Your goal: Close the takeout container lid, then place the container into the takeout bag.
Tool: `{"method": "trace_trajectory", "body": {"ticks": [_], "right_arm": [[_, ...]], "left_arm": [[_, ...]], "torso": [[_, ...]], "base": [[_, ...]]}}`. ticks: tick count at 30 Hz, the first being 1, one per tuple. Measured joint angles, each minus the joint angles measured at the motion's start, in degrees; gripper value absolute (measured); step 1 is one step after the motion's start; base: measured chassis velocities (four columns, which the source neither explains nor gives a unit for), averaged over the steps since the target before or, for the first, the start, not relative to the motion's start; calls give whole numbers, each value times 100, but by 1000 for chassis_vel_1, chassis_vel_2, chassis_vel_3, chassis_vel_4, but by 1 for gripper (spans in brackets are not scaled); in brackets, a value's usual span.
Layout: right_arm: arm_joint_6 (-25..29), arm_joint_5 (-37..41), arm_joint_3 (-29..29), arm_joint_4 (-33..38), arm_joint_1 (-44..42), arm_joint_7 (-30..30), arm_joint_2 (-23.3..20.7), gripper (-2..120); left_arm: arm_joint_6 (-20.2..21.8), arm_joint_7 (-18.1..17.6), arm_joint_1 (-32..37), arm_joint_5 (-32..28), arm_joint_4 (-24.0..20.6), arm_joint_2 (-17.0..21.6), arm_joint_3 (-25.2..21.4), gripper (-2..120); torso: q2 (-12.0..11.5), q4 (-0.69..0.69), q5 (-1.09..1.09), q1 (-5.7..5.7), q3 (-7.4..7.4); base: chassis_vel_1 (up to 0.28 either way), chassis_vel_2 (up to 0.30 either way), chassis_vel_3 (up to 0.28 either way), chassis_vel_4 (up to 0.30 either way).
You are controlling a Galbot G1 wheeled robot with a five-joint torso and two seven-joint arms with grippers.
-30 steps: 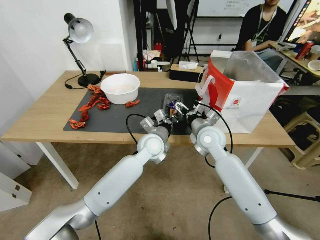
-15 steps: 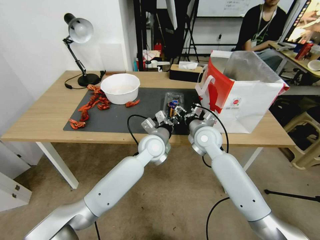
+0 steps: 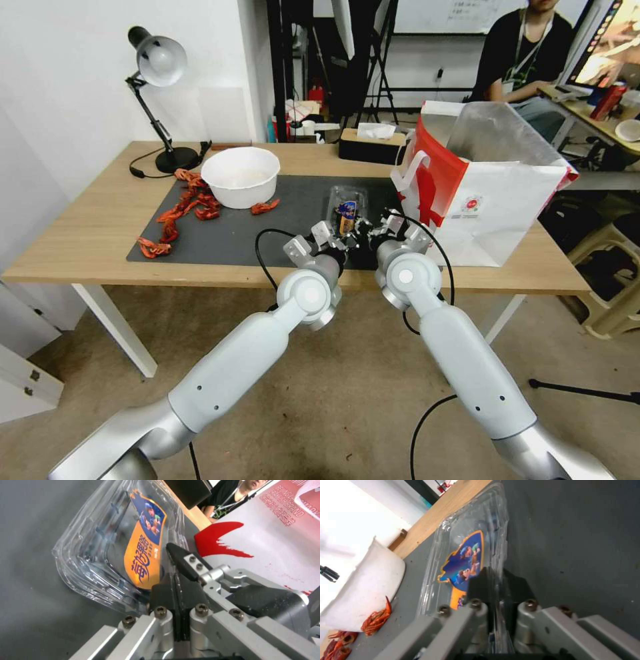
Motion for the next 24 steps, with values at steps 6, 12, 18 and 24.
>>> {"method": "trace_trajectory", "body": {"ticks": [6, 12, 18, 24], "right_arm": [[-2, -25, -3, 1, 0, -5, 4, 0], [-2, -58, 1, 36, -38, -6, 13, 0], [-3, -101, 7, 108, -79, -6, 27, 0], [-3, -129, 8, 142, -87, -4, 34, 0]], "left_arm": [[-9, 21, -8, 154, -4, 25, -17, 0], [-77, 125, 2, 555, -189, 161, -113, 0], [-161, 357, 235, 1373, -589, 479, -382, 22], [-188, 631, 668, 2496, -1003, 864, -735, 44]], "torso": [[0, 0, 0, 0, 0], [0, 0, 0, 0, 0], [0, 0, -1, 0, 0], [0, 0, -1, 0, 0]], "base": [[0, 0, 0, 0], [0, 0, 0, 0], [0, 0, 0, 0], [0, 0, 0, 0]]}}
